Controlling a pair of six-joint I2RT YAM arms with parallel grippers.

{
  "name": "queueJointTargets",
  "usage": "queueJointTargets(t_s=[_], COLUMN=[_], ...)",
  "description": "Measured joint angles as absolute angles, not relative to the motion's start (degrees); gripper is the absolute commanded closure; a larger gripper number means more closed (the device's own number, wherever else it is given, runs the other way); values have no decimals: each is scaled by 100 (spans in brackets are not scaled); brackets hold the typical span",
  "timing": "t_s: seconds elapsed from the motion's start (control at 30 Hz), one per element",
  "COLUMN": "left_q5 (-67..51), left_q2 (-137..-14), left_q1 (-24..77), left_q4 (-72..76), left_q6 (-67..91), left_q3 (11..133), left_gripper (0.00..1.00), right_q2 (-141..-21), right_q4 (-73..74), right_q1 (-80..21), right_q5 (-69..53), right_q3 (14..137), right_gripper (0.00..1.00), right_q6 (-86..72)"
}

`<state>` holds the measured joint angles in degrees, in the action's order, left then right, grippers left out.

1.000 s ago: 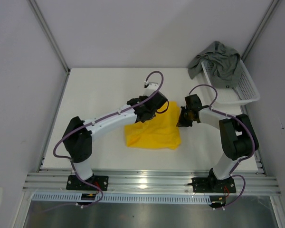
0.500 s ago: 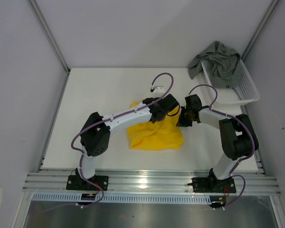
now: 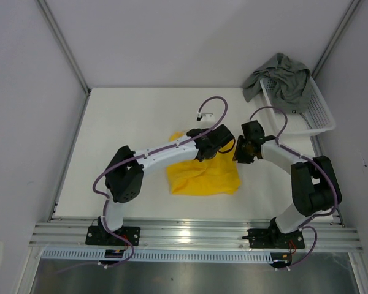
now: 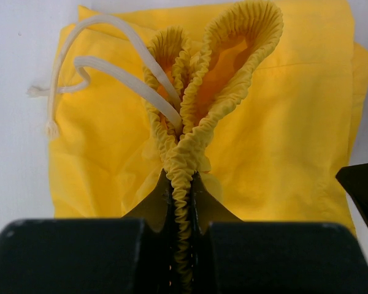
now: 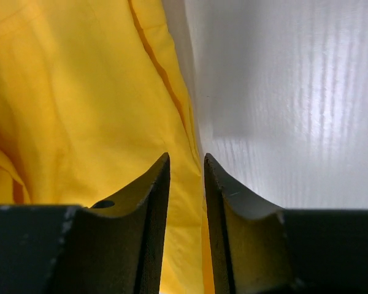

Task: Fold and stack the shorts
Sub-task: Fold the shorts

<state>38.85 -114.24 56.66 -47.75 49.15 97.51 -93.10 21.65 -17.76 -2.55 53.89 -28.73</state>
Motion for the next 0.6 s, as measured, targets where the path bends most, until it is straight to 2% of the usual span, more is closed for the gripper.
queueJointTargets(t_s=[0.03,0.07,0.13,0.17,0.23,0.3,0.47,0.57,0.6], left_q5=[3885,3885,3868,3841,3691,3444,2443,1684,1444], left_q2=[-11428,-11434,-11434,-11434,-11393,-11246,-10724,-10510,-10442], left_q1=[5675,5684,5695,5697,5704,5714,5732,5739,5739], left_q4=[-4766,-4759,-4713,-4654,-4372,-3983,-3072,-2504,-2322], left_q6=[4915,4915,4895,4884,4838,4748,4427,4198,4132], left_q3=[9751,9751,9751,9749,9682,9441,8866,8827,8812], left_gripper=[89,79,65,53,38,34,18,17,17], right_q2=[-9209,-9098,-8871,-8781,-8580,-8468,-8346,-8350,-8348], right_q4=[2217,2257,2296,2298,2290,2182,1520,1365,1326], right_q1=[-1776,-1765,-1732,-1712,-1645,-1533,-1046,-886,-878], right_q5=[-180,-134,-82,-82,-134,-351,-1400,-1726,-1776], right_q3=[5389,5389,5389,5389,5389,5352,4781,4475,4412], right_gripper=[65,65,65,65,65,61,59,52,45], right_q6=[-2871,-2873,-2873,-2873,-2873,-2877,-3033,-3142,-3168])
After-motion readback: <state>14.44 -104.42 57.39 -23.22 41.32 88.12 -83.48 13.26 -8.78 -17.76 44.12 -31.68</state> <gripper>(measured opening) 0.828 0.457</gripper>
